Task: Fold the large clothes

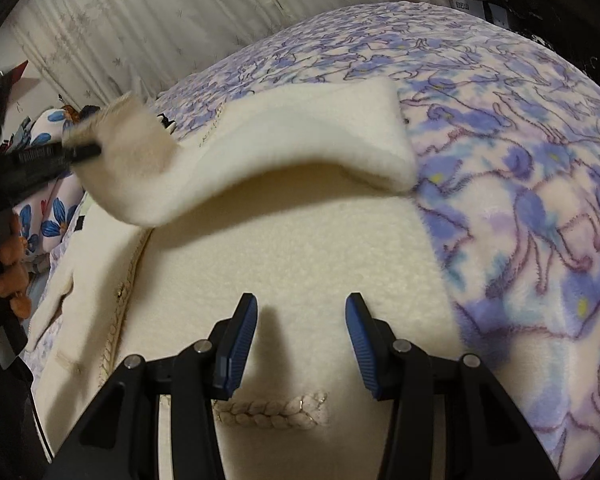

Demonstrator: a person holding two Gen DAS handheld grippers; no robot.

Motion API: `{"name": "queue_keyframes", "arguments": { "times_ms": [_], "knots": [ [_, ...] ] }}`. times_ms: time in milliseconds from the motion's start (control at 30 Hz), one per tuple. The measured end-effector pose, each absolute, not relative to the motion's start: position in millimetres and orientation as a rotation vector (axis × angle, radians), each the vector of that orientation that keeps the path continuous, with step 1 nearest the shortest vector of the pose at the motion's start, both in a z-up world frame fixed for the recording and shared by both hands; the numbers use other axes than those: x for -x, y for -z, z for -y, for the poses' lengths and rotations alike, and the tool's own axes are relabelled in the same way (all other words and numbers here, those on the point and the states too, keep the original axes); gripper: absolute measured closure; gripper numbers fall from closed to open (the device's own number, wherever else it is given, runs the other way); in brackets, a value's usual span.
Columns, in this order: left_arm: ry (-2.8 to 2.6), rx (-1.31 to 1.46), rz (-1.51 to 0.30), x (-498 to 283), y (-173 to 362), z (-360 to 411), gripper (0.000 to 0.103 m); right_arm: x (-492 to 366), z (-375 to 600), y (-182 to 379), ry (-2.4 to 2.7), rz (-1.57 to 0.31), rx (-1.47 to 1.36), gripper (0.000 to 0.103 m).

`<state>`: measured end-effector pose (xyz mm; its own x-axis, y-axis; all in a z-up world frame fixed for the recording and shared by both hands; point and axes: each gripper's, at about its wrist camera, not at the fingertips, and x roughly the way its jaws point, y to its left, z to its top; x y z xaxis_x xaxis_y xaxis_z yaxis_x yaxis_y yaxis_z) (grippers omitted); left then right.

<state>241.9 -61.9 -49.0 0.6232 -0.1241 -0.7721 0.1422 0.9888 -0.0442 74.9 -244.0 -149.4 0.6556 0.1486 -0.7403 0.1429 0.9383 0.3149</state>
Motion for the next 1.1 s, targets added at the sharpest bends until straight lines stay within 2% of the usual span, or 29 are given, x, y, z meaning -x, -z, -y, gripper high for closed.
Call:
{"name": "queue_keyframes", "arguments": {
  "times_ms": [200,267,333,467,667,833,867,933,1000,1033,1100],
  "knots": [
    [0.141,0.150,-1.077,-257,118,3,0.070,-80,236,148,0.005,-0.879,-0.313,0.050],
    [0.155,0.210,-1.080,-257,122,-6,0.050,-80,234,146,0.007,-0.887,-0.298,0.050],
    [0.169,0.242,-1.063,-258,121,-13,0.039,-80,233,142,-0.018,-0.896,-0.309,0.050],
    [0.210,0.252,-1.052,-267,117,-20,0.030,-79,237,121,-0.062,-0.876,-0.332,0.050],
    [0.240,0.193,-1.128,-296,134,-16,0.030,-117,272,82,-0.022,-0.820,-0.345,0.045],
    [0.266,0.155,-1.141,-319,138,-6,0.033,-187,316,98,0.056,-0.887,-0.368,0.045],
    [0.280,0.141,-1.142,-322,137,-2,0.046,-199,323,105,0.067,-0.907,-0.384,0.045],
    [0.308,0.117,-1.153,-325,137,5,0.064,-223,342,124,0.102,-0.943,-0.424,0.045],
    [0.285,0.086,-1.137,-328,134,11,0.076,-242,358,143,0.119,-0.979,-0.483,0.045],
    [0.277,0.069,-1.118,-330,132,13,0.086,-246,364,149,0.110,-0.978,-0.517,0.045],
    [0.281,0.059,-1.091,-331,126,13,0.088,-249,367,151,0.091,-0.946,-0.542,0.048]
  ]
}}
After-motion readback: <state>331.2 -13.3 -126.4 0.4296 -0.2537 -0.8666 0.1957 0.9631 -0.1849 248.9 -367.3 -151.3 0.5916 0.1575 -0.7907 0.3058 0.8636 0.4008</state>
